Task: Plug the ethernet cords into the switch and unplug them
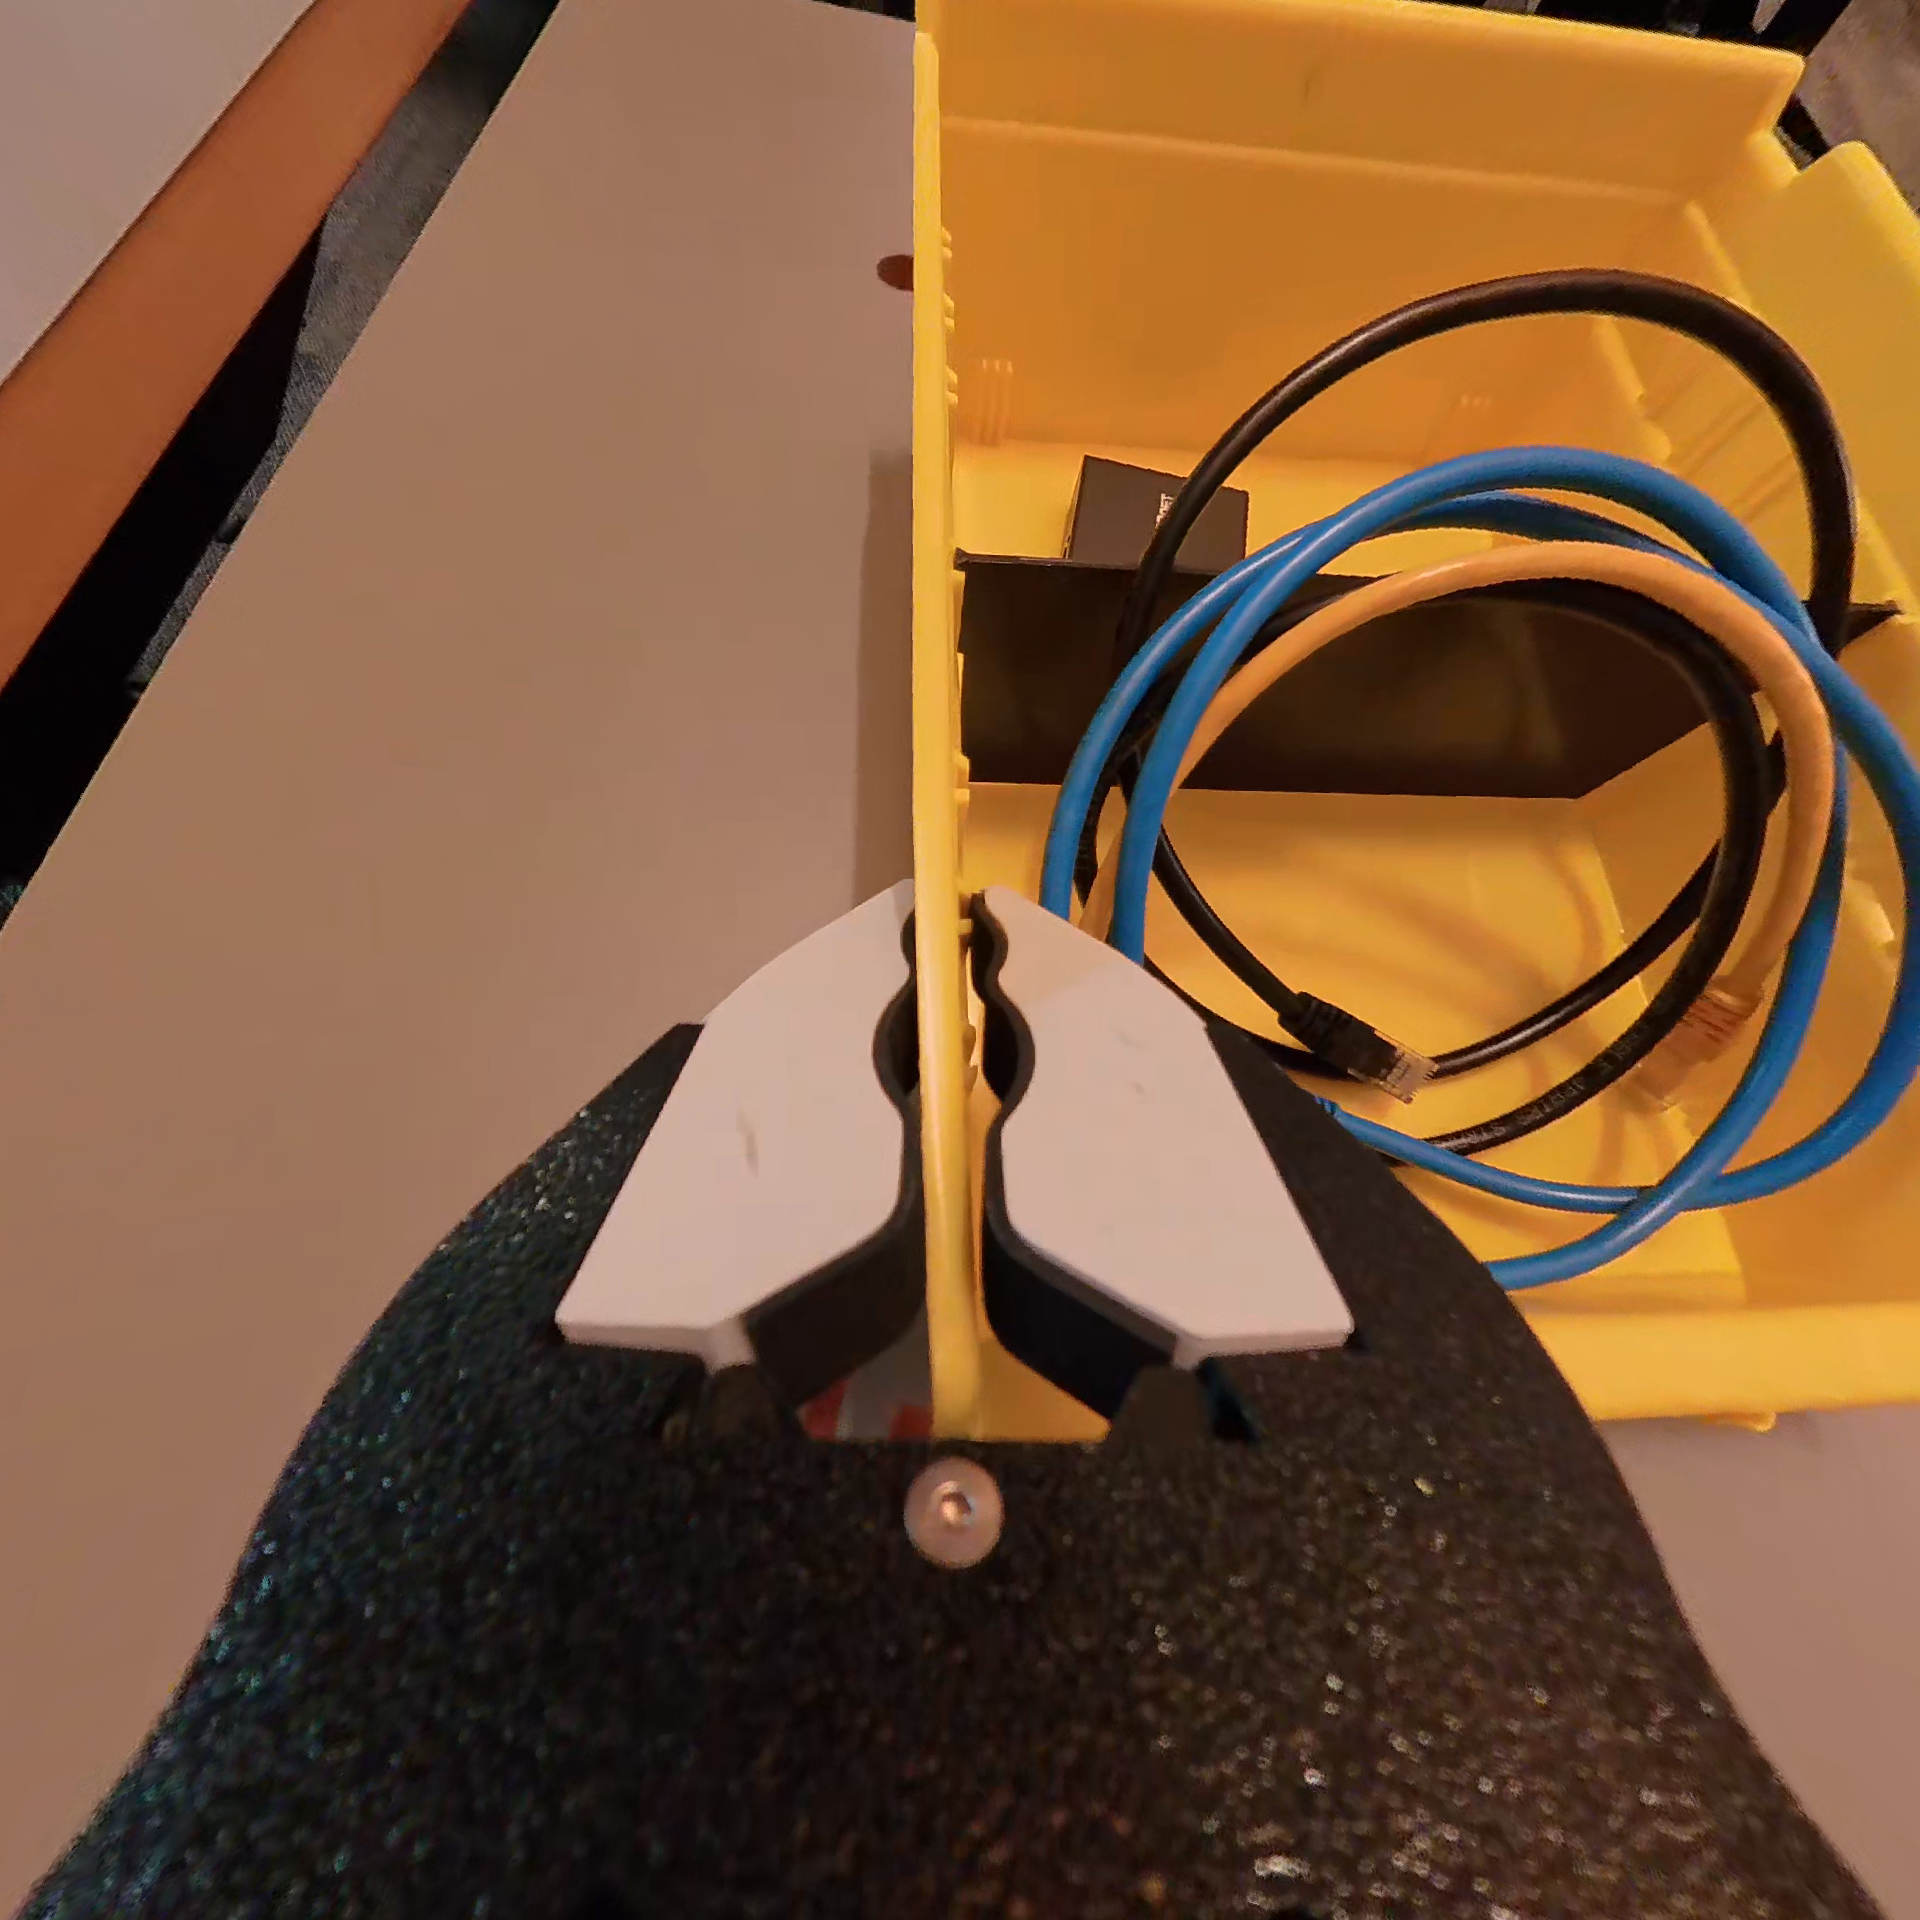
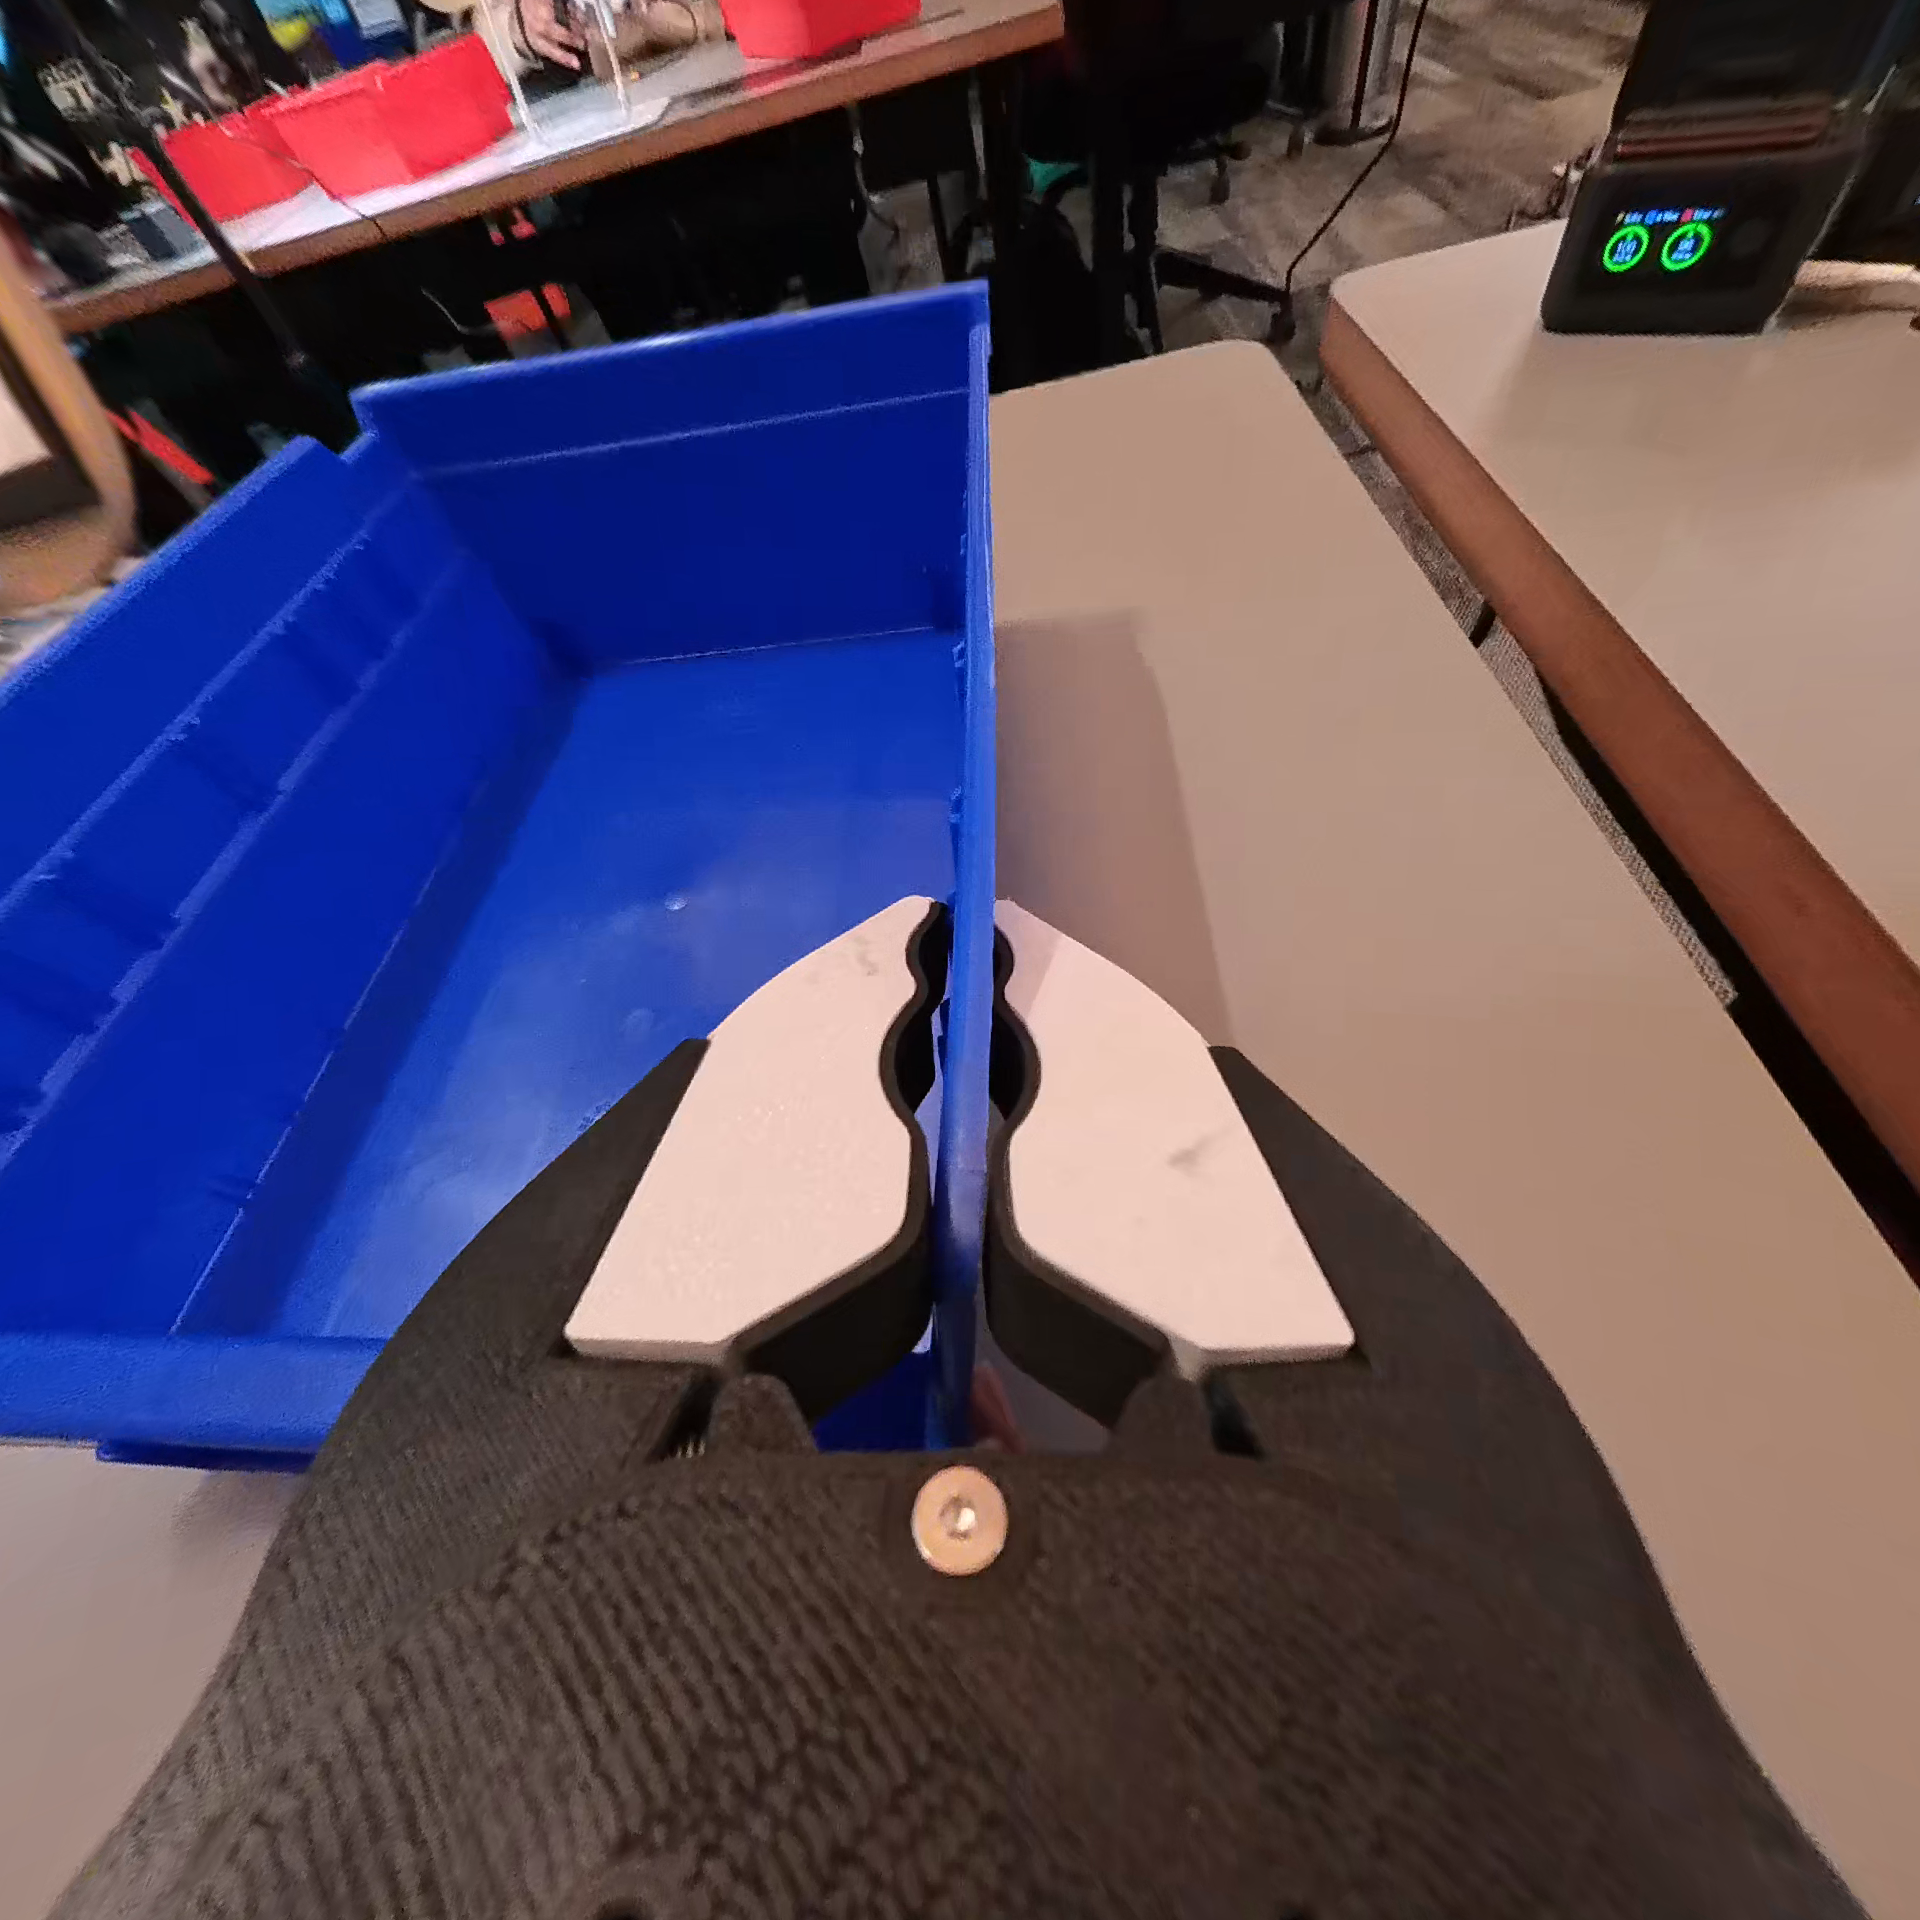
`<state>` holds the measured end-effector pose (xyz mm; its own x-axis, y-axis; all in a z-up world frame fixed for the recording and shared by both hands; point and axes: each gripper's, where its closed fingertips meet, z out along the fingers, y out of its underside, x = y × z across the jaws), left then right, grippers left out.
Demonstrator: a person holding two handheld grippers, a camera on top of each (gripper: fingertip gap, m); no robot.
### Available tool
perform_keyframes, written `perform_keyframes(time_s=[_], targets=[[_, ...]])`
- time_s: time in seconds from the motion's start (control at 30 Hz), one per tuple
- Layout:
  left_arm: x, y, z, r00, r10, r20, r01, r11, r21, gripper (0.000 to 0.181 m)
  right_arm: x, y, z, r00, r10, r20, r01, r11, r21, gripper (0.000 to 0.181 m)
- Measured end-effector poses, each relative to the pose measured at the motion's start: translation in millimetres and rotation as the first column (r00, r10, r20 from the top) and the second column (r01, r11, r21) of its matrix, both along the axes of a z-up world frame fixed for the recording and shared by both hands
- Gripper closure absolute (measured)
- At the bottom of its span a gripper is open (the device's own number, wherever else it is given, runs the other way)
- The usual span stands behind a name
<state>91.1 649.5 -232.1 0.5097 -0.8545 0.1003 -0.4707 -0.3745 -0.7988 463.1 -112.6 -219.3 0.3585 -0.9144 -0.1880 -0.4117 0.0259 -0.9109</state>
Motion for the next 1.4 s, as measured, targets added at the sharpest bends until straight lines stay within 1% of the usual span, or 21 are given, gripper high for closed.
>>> perform_keyframes(time_s=[0.13, 0.27, 0.47, 0.6, 0.63, 0.67, 0.7, 0.73, 0.77, 0.8, 0.83, 0.9, 0.93, 1.03, 1.07, 1.1, 1.17, 1.23, 1.3, 1.33, 1.4], targets=[[19, 5, 0, 0.999, -0.038, -0.011, 0.039, 0.999, 0.022, 0.177, 24, 3, -1, 1.000, 0.016, 0.018, -0.015, 0.999, -0.045, 0.177], [35, 9, 0, 0.997, -0.072, -0.003, 0.072, 0.997, 0.031, 0.177, 38, 12, -1, 0.999, 0.000, 0.035, 0.003, 0.997, -0.072, 0.177], [46, 11, 0, 0.996, -0.092, 0.003, 0.092, 0.995, 0.047, 0.177, 42, 18, -1, 0.998, 0.009, 0.062, -0.005, 0.998, -0.062, 0.177], [48, 12, 0, 0.994, -0.105, 0.004, 0.105, 0.994, 0.040, 0.177, 39, 19, 2, 0.997, 0.032, 0.075, -0.024, 0.994, -0.102, 0.173], [48, 11, 0, 0.994, -0.109, 0.001, 0.109, 0.993, 0.035, 0.177, 37, 17, 6, 0.996, 0.035, 0.088, -0.024, 0.992, -0.126, 0.166], [48, 9, 2, 0.992, -0.128, -0.003, 0.128, 0.991, 0.032, 0.172, 31, 12, 12, 0.995, 0.031, 0.097, -0.015, 0.987, -0.161, 0.151], [48, 6, 7, 0.987, -0.161, -0.006, 0.161, 0.986, 0.048, 0.161, 22, 4, 20, 0.994, 0.019, 0.109, 0.003, 0.979, -0.204, 0.136], [46, 4, 15, 0.981, -0.195, -0.016, 0.196, 0.977, 0.088, 0.145, 11, -3, 31, 0.990, 0.003, 0.142, 0.031, 0.971, -0.238, 0.126], [44, 2, 26, 0.969, -0.243, -0.035, 0.246, 0.957, 0.153, 0.135, -3, -8, 45, 0.981, 0.013, 0.196, 0.040, 0.963, -0.265, 0.118], [42, 2, 40, 0.956, -0.289, -0.060, 0.294, 0.926, 0.236, 0.128, -18, -7, 59, 0.964, 0.053, 0.260, 0.026, 0.957, -0.291, 0.108], [40, 3, 54, 0.942, -0.324, -0.092, 0.336, 0.886, 0.319, 0.120, -35, -3, 73, 0.939, 0.111, 0.325, -0.006, 0.952, -0.306, 0.102], [41, 3, 78, 0.905, -0.394, -0.161, 0.424, 0.800, 0.424, 0.113, -72, 18, 91, 0.872, 0.249, 0.422, -0.126, 0.946, -0.299, 0.096], [44, 4, 88, 0.885, -0.420, -0.198, 0.463, 0.763, 0.450, 0.114, -89, 31, 91, 0.849, 0.312, 0.426, -0.204, 0.938, -0.281, 0.093], [65, 8, 110, 0.827, -0.474, -0.304, 0.563, 0.688, 0.458, 0.111, -134, 69, 70, 0.820, 0.468, 0.329, -0.424, 0.883, -0.200, 0.086], [77, 9, 115, 0.802, -0.492, -0.340, 0.598, 0.657, 0.459, 0.109, -145, 80, 65, 0.809, 0.500, 0.308, -0.466, 0.866, -0.181, 0.082], [89, 11, 117, 0.772, -0.508, -0.383, 0.636, 0.620, 0.460, 0.108, -155, 91, 62, 0.794, 0.524, 0.309, -0.496, 0.852, -0.168, 0.081], [115, 18, 113, 0.693, -0.527, -0.491, 0.720, 0.532, 0.445, 0.106, -169, 108, 61, 0.767, 0.553, 0.326, -0.528, 0.832, -0.168, 0.081], [141, 28, 101, 0.613, -0.523, -0.593, 0.789, 0.452, 0.417, 0.108, -179, 123, 62, 0.749, 0.581, 0.318, -0.558, 0.812, -0.169, 0.083], [161, 32, 78, 0.505, -0.538, -0.674, 0.856, 0.413, 0.311, 0.108, -183, 134, 59, 0.760, 0.581, 0.293, -0.555, 0.813, -0.175, 0.087], [168, 36, 66, 0.447, -0.525, -0.724, 0.882, 0.391, 0.262, 0.108, -188, 142, 58, 0.748, 0.598, 0.287, -0.572, 0.801, -0.176, 0.087], [181, 41, 46, 0.329, -0.485, -0.810, 0.928, 0.323, 0.183, 0.107, -196, 153, 56, 0.733, 0.618, 0.283, -0.593, 0.785, -0.178, 0.088]])
